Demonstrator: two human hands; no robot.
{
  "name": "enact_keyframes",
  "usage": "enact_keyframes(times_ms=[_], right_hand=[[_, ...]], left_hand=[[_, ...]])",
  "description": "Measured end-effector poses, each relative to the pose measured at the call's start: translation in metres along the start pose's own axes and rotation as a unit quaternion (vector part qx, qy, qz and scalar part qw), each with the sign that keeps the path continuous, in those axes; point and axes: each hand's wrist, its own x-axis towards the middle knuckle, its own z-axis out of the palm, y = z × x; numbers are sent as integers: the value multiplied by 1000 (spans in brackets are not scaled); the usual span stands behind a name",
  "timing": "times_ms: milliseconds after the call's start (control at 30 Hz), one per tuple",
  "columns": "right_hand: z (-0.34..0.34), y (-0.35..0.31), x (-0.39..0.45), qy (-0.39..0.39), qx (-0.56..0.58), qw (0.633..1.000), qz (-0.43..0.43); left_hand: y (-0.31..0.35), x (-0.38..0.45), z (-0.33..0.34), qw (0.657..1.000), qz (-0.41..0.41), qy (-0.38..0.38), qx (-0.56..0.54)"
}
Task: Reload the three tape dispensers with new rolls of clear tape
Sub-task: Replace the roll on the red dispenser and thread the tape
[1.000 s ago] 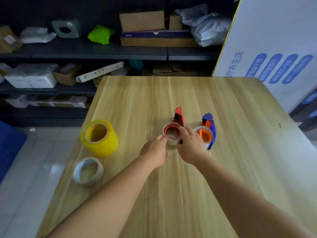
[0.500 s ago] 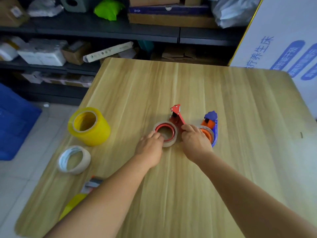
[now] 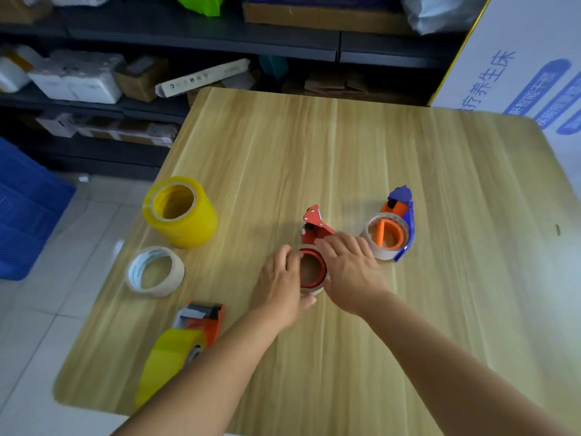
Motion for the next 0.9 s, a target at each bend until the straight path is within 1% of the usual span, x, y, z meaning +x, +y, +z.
enact_keyframes(times_ms=[100, 200, 267, 333, 433, 533, 667, 733, 833, 900], right_hand=[[0, -7, 4, -76, -26, 997, -19], [7, -12, 9, -105, -60, 993, -10], [9, -15, 12, -104, -69, 992, -1], [7, -15, 14, -86, -67, 994, 0], [-2, -11, 16, -58, -17, 998, 4], [-12, -12, 17, -56, 32, 998, -8], [-32, -20, 22, -75, 136, 988, -27], [-39, -30, 29, -63, 166, 983, -42], [-44, -54, 44, -36, 196, 978, -61], [-44, -74, 54, -26, 212, 973, -84]], left_hand=[[-5, 8, 1, 997, -27, -60, -29], [-5, 15, -4, 992, -49, -101, -56], [-6, 17, -8, 992, -46, -96, -67], [-6, 18, -12, 993, -30, -85, -73], [-7, 18, -17, 990, -18, -95, -99], [-9, 17, -27, 988, -16, -101, -114], [-17, 17, -50, 987, -9, -87, -135], [-26, 17, -64, 988, -10, -55, -143], [-47, 11, -84, 990, -24, 14, -138], [-69, 3, -98, 988, -37, 40, -142]])
